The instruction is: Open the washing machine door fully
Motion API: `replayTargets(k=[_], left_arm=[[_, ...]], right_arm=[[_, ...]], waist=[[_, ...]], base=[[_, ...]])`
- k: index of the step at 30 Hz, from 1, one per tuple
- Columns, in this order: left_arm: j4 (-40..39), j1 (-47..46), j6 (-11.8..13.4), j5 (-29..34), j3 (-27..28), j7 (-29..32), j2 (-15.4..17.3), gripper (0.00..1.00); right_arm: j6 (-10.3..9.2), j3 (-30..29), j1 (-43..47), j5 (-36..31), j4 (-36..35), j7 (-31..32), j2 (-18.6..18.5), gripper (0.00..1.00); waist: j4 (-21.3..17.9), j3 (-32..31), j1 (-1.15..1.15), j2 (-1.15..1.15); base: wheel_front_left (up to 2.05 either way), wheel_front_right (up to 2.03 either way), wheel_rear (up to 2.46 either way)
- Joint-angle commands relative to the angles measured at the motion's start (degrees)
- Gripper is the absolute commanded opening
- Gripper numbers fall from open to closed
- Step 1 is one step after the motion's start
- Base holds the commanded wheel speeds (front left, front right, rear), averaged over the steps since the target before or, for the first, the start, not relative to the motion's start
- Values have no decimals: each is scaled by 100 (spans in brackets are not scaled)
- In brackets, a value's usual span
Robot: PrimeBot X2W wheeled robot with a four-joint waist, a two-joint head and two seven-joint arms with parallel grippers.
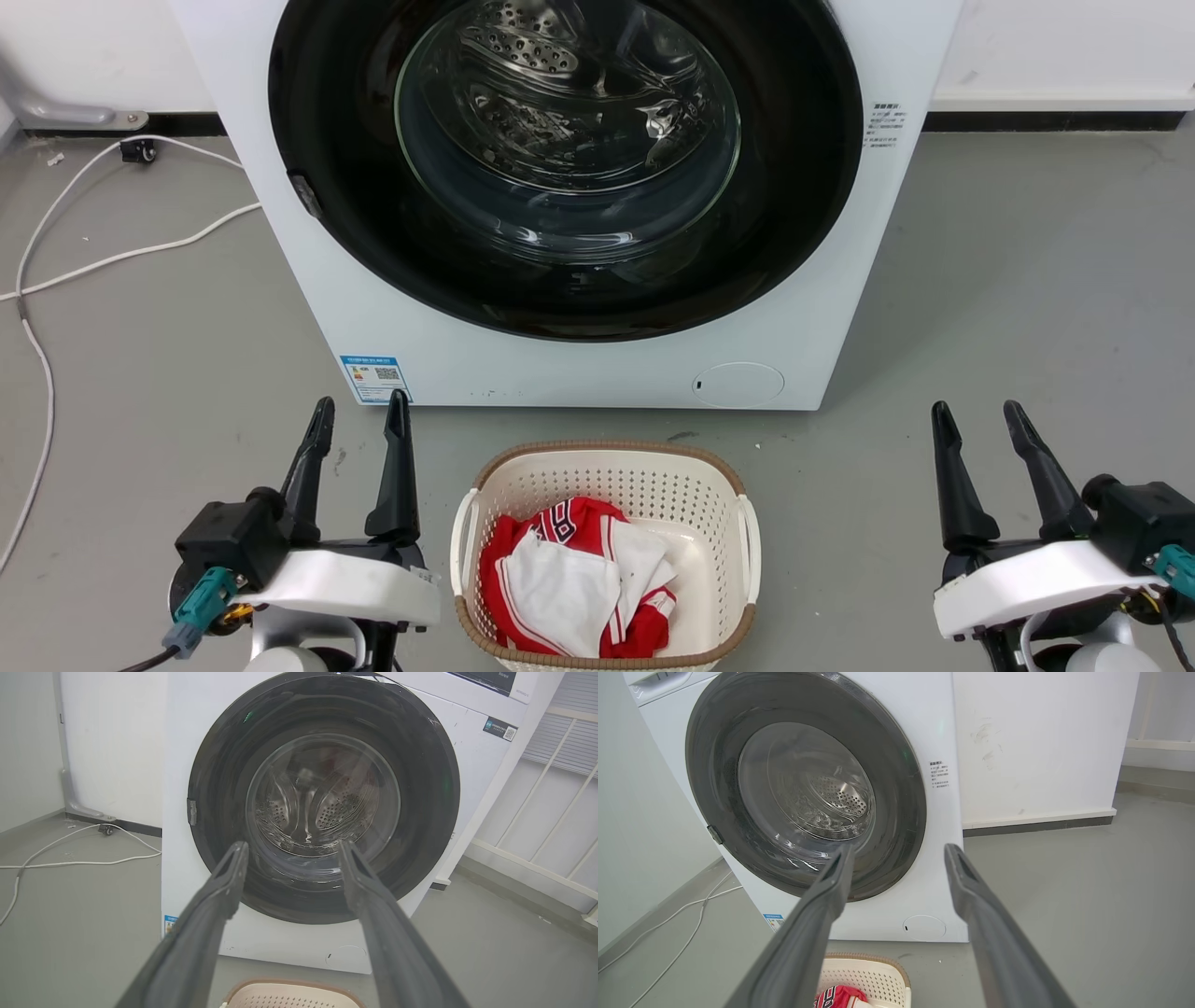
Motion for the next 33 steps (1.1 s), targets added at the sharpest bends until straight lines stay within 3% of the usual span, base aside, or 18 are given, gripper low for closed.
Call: replayTargets(k=[1, 33], left_arm=[[-73, 15, 40, 156, -22, -54, 50, 100], [-173, 154, 484, 1519, -241, -412, 219, 100]], right_arm=[[-2, 3, 2, -165, -62, -36, 5, 100], [-2, 104, 148, -1388, -116, -54, 15, 100]], waist=[[0, 2, 0, 0], [21, 0, 0, 0]], base=[[0, 0, 0], [0, 0, 0]])
